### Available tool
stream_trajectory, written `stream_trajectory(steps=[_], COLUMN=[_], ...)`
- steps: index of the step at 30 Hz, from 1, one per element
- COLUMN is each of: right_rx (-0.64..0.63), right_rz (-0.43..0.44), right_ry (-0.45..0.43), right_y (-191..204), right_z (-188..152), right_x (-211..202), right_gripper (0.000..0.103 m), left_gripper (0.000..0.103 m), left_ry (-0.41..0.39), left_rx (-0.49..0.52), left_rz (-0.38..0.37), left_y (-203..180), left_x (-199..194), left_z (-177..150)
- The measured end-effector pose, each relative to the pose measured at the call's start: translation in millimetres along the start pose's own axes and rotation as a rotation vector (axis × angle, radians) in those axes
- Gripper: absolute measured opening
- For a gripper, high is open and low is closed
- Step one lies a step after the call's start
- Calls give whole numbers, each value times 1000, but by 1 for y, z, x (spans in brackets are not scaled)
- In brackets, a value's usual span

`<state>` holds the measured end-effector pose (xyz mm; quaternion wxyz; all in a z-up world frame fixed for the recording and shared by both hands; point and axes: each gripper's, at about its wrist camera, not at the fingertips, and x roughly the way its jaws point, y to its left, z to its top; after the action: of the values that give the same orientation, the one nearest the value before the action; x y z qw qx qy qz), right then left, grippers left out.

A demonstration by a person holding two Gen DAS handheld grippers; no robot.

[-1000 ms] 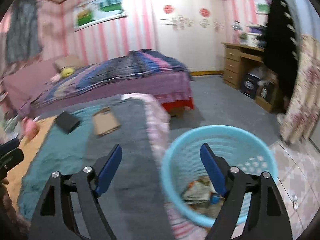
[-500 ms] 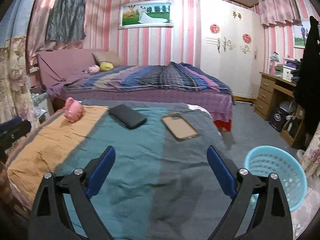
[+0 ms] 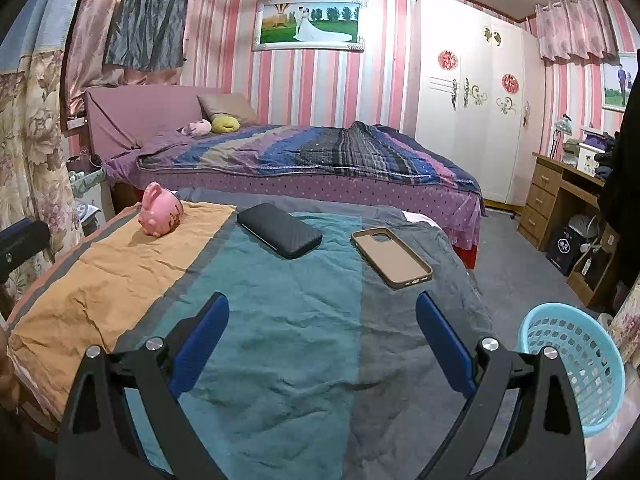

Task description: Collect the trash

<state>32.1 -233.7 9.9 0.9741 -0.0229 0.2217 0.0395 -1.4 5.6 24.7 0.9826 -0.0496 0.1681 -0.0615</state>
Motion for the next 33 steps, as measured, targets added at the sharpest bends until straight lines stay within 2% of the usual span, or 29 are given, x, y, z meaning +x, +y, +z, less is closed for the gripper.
stream_trajectory(steps=[11,17,33], right_rx=[2,6,35], right_rz=[22,37,24], right_ry=[26,19,20], right_y=[-3,-8,-28], right_z=[-3,-6,-7], right_x=[0,-2,-6], right_gripper=[93,93,93], left_gripper=[98,98,98], left_ry=[40,42,63], left_rx=[-16,13,38], left_rz=[22,21,17], left_y=[-3,-15,-27], left_x=[13,14,19], left_z=[-3,-3,-5])
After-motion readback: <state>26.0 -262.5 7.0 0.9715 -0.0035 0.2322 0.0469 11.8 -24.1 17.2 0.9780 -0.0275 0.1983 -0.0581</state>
